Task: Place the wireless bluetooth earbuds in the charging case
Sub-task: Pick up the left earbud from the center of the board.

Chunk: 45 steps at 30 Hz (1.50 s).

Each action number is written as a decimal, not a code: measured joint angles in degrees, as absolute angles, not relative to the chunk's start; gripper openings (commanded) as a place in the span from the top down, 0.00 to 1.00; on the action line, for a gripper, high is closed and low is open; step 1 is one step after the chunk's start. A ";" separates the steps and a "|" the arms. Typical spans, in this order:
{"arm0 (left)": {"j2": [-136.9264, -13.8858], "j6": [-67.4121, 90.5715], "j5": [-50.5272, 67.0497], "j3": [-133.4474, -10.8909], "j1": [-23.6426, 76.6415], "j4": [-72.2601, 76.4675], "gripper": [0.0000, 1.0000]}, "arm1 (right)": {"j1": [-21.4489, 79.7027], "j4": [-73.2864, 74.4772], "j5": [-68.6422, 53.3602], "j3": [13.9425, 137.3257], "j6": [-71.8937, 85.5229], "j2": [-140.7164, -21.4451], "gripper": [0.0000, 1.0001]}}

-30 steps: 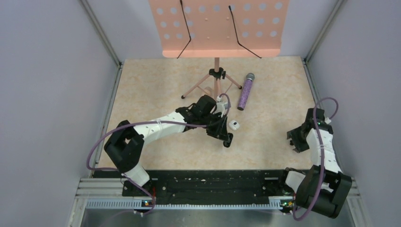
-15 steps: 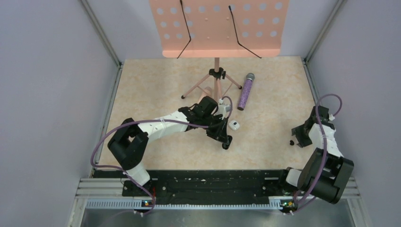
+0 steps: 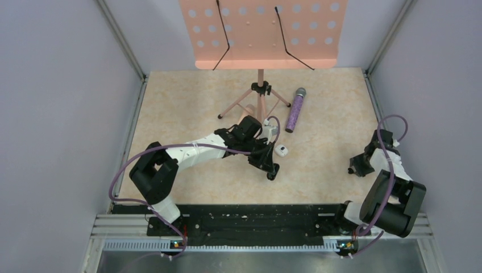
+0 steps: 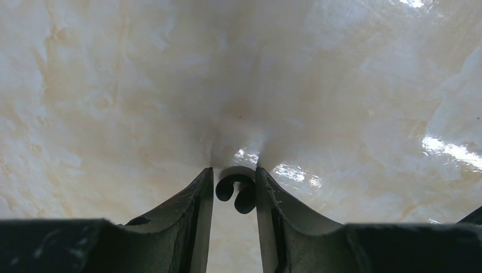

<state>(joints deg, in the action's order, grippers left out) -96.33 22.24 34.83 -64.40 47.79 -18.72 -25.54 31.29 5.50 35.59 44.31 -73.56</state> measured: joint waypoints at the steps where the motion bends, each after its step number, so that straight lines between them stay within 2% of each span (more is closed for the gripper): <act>1: -96.33 22.20 34.96 -64.40 47.79 -18.72 1.00 | -25.61 30.96 5.48 35.51 44.29 -73.56 0.71; 5: -96.33 21.93 35.16 -64.40 47.79 -18.72 1.00 | -25.69 29.93 4.93 35.14 44.14 -73.43 0.77; 19: -96.33 20.84 35.77 -64.38 47.79 -19.03 1.00 | -24.60 27.38 -7.53 27.18 48.12 -64.79 0.79; 26: -96.33 20.84 36.64 -64.38 47.79 -19.73 1.00 | -21.30 30.02 -10.22 24.62 49.78 -58.72 0.81; 38: -97.21 20.84 38.83 -64.42 47.79 -19.73 1.00 | -19.14 30.46 -13.47 22.00 50.02 -55.83 0.83; 45: -98.02 20.84 39.24 -64.55 47.79 -19.79 1.00 | -19.14 30.96 -13.56 22.68 49.12 -56.71 0.97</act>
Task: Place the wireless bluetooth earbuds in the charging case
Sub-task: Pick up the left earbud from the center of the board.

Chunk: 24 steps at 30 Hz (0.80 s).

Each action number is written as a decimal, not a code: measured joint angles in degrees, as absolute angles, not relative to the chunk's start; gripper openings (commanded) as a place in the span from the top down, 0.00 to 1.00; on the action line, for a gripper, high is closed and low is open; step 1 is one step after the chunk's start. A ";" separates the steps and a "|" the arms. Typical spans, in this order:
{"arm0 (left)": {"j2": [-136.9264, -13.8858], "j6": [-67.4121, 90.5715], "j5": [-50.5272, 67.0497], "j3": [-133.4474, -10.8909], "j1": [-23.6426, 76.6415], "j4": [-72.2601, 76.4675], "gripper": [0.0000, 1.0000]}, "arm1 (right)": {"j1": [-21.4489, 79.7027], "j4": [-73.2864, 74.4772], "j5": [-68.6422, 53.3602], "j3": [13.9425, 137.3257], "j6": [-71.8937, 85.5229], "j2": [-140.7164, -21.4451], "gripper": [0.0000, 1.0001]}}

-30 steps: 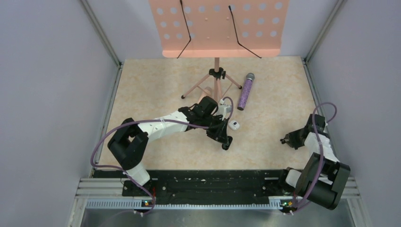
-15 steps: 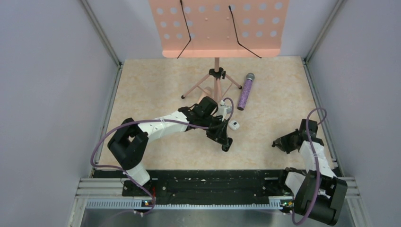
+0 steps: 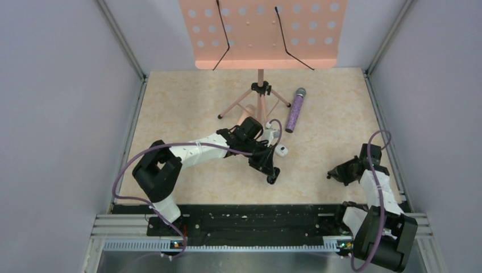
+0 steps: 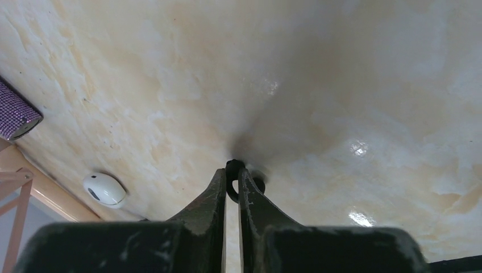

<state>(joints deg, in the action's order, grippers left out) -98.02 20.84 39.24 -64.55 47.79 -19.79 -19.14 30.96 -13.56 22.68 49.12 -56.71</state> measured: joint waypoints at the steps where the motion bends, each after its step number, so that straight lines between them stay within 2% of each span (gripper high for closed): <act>1: -98.04 20.84 39.24 -64.62 47.79 -19.79 1.00 | -19.14 31.35 -13.43 22.83 49.08 -56.60 0.97; 7: -98.04 20.84 39.53 -64.82 47.79 -19.81 1.00 | -19.11 33.23 -11.92 23.35 48.42 -55.24 0.84; 24: -98.04 20.82 39.68 -64.84 47.79 -19.81 1.00 | -19.00 36.14 -10.28 24.47 43.05 -54.76 0.82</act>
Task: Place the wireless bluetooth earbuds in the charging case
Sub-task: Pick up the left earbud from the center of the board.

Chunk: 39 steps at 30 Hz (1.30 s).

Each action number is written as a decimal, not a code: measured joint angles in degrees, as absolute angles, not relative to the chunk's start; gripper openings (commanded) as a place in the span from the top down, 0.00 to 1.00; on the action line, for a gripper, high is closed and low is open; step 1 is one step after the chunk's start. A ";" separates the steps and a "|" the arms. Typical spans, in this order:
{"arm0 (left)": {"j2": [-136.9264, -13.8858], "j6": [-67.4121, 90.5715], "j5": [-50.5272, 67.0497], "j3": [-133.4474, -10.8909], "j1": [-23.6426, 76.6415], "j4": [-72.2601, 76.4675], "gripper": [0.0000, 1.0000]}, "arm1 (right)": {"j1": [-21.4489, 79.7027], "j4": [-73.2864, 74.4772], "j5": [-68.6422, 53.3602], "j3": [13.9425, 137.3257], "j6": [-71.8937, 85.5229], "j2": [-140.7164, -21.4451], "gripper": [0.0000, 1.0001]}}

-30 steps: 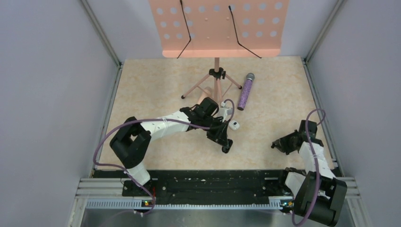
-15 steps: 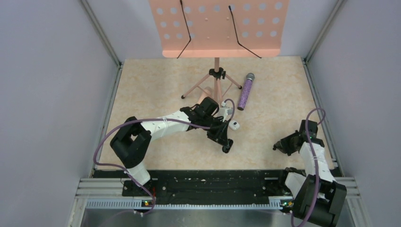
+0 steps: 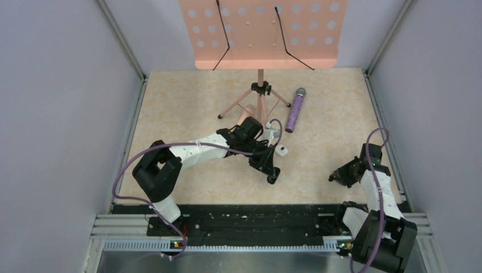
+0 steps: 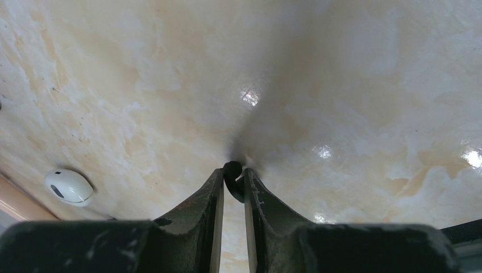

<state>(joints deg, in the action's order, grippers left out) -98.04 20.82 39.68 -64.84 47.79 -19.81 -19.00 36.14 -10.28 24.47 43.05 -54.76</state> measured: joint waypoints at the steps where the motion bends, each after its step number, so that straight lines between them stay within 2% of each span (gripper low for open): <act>1: -98.04 20.82 39.68 -64.84 47.79 -19.81 1.00 | -18.94 36.32 -10.26 24.47 43.00 -54.76 0.82; 7: -98.04 20.80 39.77 -64.84 47.79 -19.81 1.00 | -18.90 36.47 -10.44 24.47 42.15 -54.76 0.80; 11: -98.04 20.80 39.90 -64.84 47.79 -19.84 1.00 | -18.90 36.47 -10.66 24.47 41.95 -54.74 0.74; 17: -98.04 20.78 40.07 -64.84 47.79 -20.01 1.00 | -18.90 36.47 -10.92 24.47 41.52 -54.74 0.75; 28: -98.04 20.71 40.14 -64.86 47.79 -20.27 1.00 | -18.90 36.49 -11.73 24.47 41.06 -53.93 0.88; 32: -98.04 20.58 40.29 -64.88 47.81 -20.27 1.00 | -18.90 36.47 -11.73 24.47 41.06 -53.93 1.00; 39: -98.04 20.45 40.51 -65.71 47.83 -21.10 1.00 | -18.90 36.88 -11.66 24.53 41.10 -53.63 1.00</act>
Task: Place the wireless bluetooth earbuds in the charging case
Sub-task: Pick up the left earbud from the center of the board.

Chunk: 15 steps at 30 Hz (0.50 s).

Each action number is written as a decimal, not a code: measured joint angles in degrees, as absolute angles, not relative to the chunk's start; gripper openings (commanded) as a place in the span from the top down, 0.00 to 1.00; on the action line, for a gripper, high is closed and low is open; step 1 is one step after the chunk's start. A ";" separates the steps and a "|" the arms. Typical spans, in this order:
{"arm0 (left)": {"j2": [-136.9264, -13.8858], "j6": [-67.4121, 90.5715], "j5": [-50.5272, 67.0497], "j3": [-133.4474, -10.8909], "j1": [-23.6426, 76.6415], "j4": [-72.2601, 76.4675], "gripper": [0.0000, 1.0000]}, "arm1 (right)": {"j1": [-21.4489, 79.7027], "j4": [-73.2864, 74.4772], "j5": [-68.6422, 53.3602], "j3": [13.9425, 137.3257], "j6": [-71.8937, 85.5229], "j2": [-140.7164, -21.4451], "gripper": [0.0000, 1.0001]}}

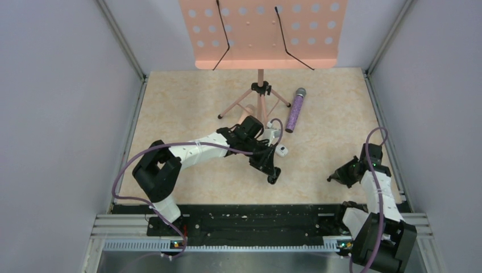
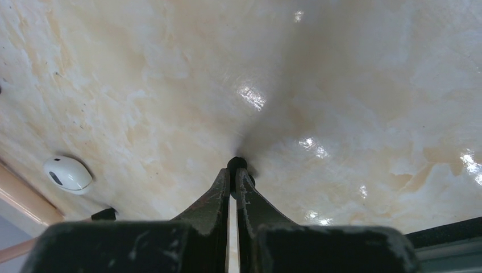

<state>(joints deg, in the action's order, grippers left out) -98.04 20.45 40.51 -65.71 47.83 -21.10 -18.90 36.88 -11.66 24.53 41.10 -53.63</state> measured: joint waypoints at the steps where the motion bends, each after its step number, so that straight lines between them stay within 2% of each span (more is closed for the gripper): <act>1: -98.04 20.43 40.53 -65.82 47.86 -21.12 1.00 | -18.90 37.23 -11.64 24.69 41.10 -53.63 1.00; 10: -98.04 23.24 42.52 -67.77 47.86 -21.06 1.00 | -17.21 40.49 -12.32 32.49 40.71 -51.79 1.00; 15: -98.04 31.51 45.89 -67.83 48.10 -14.48 1.00 | -14.39 41.87 -13.34 39.72 39.29 -48.03 1.00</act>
<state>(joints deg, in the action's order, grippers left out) -98.04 31.51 45.89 -67.83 48.10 -14.48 -14.39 41.87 -13.34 39.72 39.29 -48.03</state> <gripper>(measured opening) 0.286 0.010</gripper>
